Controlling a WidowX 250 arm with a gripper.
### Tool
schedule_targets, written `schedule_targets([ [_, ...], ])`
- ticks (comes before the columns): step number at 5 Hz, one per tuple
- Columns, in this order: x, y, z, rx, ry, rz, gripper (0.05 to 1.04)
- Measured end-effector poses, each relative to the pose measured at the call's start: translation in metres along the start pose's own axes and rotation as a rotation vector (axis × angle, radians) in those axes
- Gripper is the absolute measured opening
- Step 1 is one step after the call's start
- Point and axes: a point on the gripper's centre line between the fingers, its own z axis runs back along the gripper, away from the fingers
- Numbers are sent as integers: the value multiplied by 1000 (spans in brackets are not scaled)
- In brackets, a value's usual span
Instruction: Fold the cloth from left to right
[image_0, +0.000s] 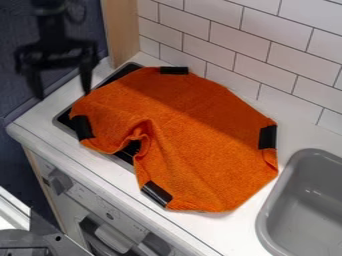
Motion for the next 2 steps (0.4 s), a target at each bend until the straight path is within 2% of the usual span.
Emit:
schedule_targets([
  [1, -2, 2, -14, -20, -16, 95, 999],
  [2, 1, 3, -39, -98, 59, 173, 999],
])
